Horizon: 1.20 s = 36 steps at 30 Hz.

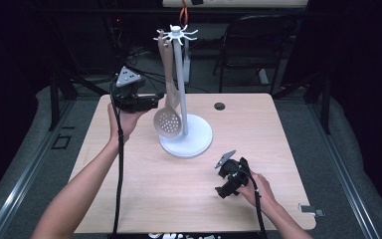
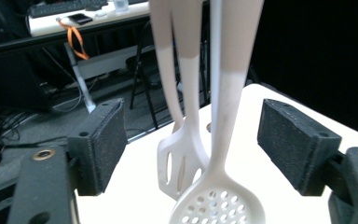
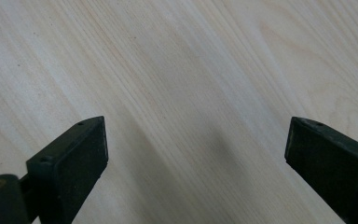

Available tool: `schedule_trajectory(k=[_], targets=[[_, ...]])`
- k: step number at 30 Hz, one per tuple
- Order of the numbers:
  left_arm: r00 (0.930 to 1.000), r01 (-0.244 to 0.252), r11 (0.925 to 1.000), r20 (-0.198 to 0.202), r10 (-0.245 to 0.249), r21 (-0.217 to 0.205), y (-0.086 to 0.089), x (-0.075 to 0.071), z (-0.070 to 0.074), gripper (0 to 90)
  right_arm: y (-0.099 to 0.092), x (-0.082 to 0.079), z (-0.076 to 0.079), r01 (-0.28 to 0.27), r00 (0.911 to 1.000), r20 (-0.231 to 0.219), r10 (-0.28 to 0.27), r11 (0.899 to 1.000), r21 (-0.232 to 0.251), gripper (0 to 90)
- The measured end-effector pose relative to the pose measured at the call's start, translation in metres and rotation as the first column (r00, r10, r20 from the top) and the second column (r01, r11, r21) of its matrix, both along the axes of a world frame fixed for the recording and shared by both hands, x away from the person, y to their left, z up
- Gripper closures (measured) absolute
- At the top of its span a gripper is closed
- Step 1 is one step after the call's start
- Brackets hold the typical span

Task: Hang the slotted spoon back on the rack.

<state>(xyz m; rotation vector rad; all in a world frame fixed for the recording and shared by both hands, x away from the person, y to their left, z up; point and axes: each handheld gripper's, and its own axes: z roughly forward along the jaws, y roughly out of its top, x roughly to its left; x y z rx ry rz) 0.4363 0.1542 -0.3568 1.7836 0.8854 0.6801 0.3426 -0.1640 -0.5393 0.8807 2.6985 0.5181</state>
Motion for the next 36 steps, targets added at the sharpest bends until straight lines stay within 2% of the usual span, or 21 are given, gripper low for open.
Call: schedule_trajectory(k=[4,7,12,17,21,29,36], targets=[[0.9998,-0.018,0.9997,-0.010,0.018,0.017,0.007,-0.002,0.000,17.9,0.000,0.000,0.001,-0.002,1.0000,0.000,0.002,1.000,-0.012,5.4],[0.9993,-0.030,0.9992,-0.023,0.030,0.026,0.014,-0.004,-0.002,16.2,0.000,0.000,0.000,0.000,1.0000,0.001,0.000,1.000,0.000,5.5],[0.9985,-0.042,0.9986,-0.035,0.043,0.031,0.025,-0.012,-0.010,15.6,-0.001,0.000,0.001,-0.002,1.0000,0.000,0.002,1.000,0.001,5.5],[0.9965,-0.061,0.9973,-0.054,0.063,0.039,0.035,-0.017,-0.021,14.9,0.000,-0.001,0.000,0.002,1.0000,0.005,-0.002,1.000,0.004,5.5],[0.9947,-0.070,0.9961,-0.072,0.074,0.053,0.042,-0.021,-0.031,13.9,0.000,0.000,0.001,-0.001,1.0000,-0.001,0.001,1.000,-0.015,5.4],[0.9906,-0.078,0.9946,-0.107,0.085,0.068,0.054,-0.034,-0.053,13.9,0.001,-0.001,0.000,0.001,1.0000,0.000,-0.001,1.000,-0.002,5.4],[0.9836,-0.086,0.9933,-0.152,0.097,0.077,0.064,-0.045,-0.075,13.9,0.002,-0.001,0.000,0.000,1.0000,0.001,0.000,1.000,-0.006,5.4]])
